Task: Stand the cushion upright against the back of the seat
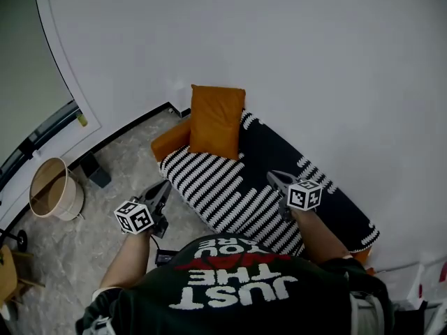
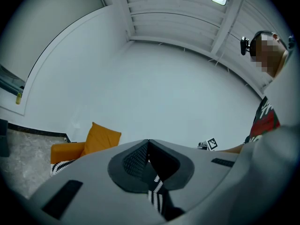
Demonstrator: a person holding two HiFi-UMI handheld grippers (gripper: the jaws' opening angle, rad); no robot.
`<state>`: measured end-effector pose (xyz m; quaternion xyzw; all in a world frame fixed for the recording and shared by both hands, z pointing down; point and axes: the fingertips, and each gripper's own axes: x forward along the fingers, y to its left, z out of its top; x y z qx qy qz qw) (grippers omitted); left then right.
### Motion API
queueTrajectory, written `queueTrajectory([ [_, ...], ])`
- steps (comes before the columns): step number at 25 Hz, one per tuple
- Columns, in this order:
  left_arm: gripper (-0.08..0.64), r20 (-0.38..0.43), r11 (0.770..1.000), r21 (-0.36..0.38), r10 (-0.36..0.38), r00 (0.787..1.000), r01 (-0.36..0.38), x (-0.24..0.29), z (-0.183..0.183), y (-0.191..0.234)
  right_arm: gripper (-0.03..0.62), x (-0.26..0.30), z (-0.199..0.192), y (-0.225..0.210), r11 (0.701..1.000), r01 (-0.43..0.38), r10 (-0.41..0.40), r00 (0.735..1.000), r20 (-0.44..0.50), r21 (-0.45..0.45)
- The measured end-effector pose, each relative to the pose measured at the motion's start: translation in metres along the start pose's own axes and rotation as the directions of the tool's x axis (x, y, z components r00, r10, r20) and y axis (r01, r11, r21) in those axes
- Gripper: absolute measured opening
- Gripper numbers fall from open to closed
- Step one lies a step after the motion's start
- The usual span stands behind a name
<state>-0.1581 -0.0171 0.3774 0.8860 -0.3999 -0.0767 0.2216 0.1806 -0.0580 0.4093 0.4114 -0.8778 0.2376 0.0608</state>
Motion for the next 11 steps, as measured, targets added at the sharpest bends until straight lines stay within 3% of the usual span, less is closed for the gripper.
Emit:
queueTrajectory([
  [11,0.011,0.011,1.0,-0.014,0.008,1.0,-0.008,0.0024,-0.0015,0.0052,0.023,0.0057,0.0043,-0.003,1.0,-0.005,0.005,1.0,-0.011,-0.02],
])
